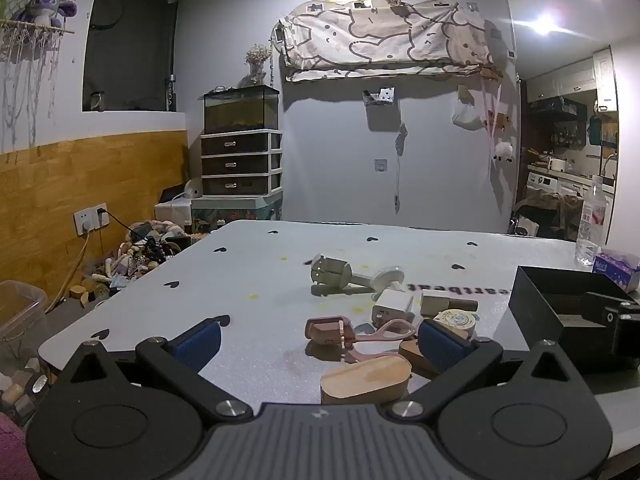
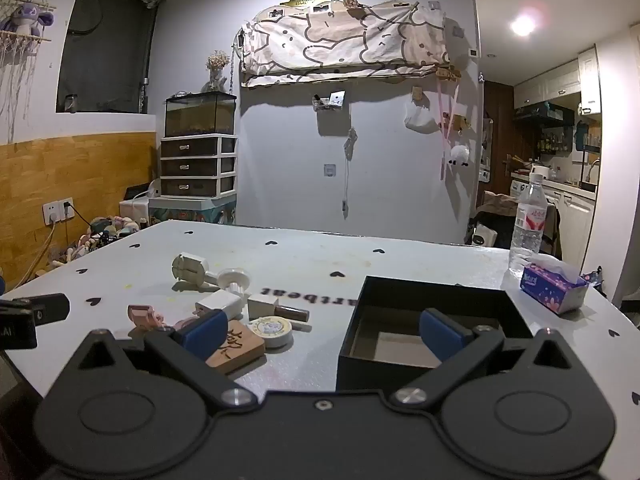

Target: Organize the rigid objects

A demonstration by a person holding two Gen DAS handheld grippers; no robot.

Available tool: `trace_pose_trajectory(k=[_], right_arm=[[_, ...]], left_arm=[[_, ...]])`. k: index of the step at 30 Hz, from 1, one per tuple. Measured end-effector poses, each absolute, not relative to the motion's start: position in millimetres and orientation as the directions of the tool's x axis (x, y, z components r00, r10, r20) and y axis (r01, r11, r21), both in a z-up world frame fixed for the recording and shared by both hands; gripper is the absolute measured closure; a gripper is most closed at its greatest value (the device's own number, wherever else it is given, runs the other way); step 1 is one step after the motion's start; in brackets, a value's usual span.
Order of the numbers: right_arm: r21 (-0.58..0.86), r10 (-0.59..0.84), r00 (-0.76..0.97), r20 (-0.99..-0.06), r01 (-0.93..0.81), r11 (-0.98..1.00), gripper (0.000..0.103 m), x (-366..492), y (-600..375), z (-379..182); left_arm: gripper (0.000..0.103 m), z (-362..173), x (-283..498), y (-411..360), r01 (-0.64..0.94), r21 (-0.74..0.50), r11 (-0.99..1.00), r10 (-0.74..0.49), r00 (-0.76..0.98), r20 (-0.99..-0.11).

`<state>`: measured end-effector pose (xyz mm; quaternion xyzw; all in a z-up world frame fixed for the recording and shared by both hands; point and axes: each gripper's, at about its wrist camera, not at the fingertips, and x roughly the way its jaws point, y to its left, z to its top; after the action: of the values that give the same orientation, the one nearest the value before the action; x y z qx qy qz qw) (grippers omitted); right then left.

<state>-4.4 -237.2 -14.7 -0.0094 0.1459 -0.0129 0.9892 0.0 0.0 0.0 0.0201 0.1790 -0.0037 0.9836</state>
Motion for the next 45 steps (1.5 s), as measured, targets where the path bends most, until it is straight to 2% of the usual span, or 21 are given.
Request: trace_pose_trajectory(k=[45], right_arm=[[-0.032, -0.026, 0.953, -0.302, 0.017, 0.999, 0.0, -5.2, -233.4, -13.8]], left_arm=[[0.0, -0.8, -5.0, -3.8, 0.015, 0.035, 0.999, -0.002, 0.936, -0.351]])
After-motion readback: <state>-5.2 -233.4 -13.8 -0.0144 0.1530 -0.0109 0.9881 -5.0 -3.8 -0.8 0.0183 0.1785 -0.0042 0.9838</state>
